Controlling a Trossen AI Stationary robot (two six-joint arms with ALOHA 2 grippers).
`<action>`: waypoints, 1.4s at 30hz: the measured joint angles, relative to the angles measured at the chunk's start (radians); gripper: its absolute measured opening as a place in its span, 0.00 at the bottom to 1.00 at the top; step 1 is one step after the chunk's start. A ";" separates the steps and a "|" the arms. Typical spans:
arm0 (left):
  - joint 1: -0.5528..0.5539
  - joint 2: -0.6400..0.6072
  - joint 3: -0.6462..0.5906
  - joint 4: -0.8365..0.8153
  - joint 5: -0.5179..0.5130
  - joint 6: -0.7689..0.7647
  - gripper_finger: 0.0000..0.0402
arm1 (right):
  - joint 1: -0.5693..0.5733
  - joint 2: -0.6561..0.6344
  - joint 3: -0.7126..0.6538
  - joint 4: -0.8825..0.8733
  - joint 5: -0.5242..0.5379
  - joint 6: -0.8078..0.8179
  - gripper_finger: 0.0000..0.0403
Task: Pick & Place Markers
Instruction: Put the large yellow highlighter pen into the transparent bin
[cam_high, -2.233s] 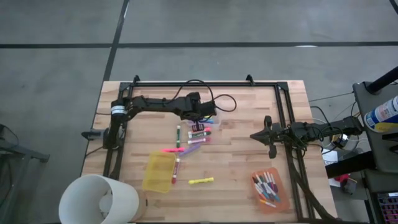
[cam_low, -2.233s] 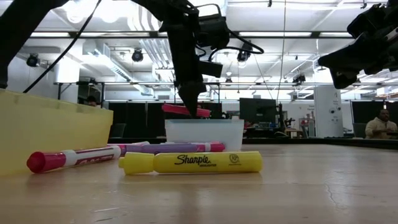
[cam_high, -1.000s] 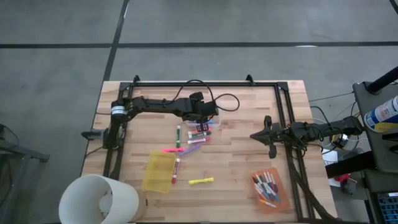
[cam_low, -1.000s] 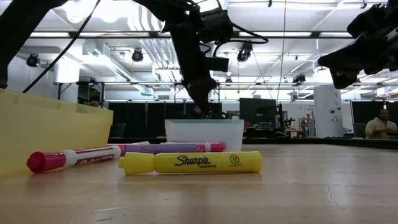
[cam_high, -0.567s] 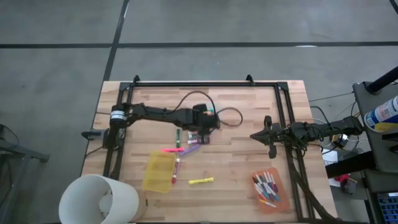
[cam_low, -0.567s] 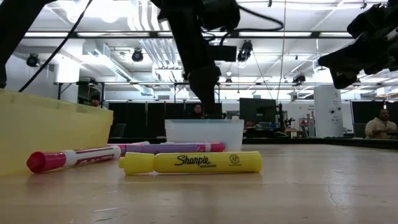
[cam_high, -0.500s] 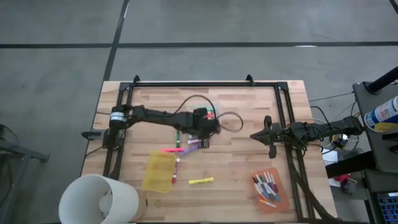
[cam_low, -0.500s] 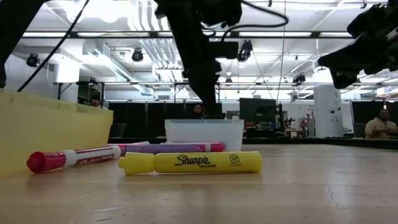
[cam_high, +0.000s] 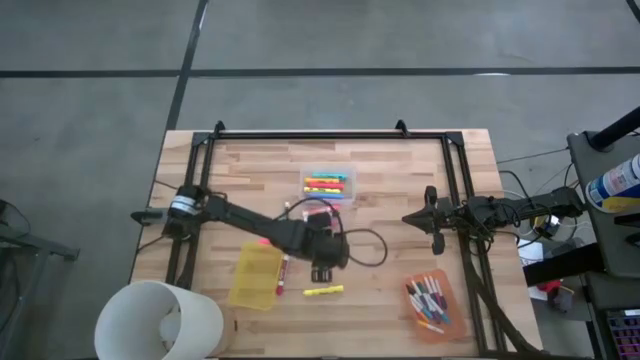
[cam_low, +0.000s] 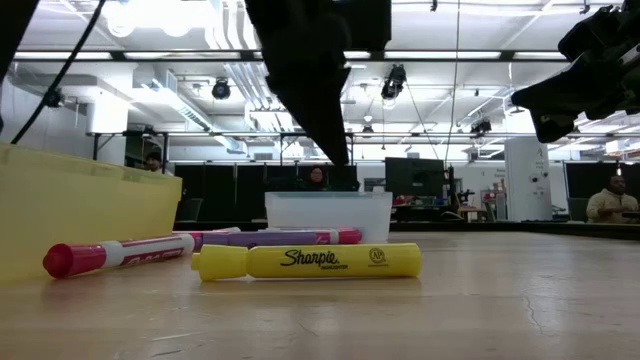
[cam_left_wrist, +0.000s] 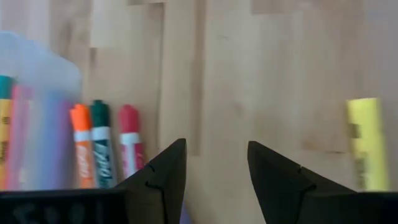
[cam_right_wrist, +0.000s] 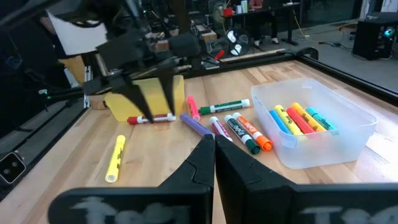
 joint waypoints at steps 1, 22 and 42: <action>-0.012 0.000 0.000 0.000 0.000 -0.018 0.41 | 0.000 0.000 0.000 0.000 0.000 0.000 0.02; -0.185 0.014 -0.099 0.279 0.074 -0.231 0.41 | 0.000 0.000 0.000 0.000 0.000 0.000 0.02; -0.188 0.019 -0.375 0.553 0.050 -0.273 0.41 | 0.000 0.000 0.000 0.000 0.000 0.000 0.02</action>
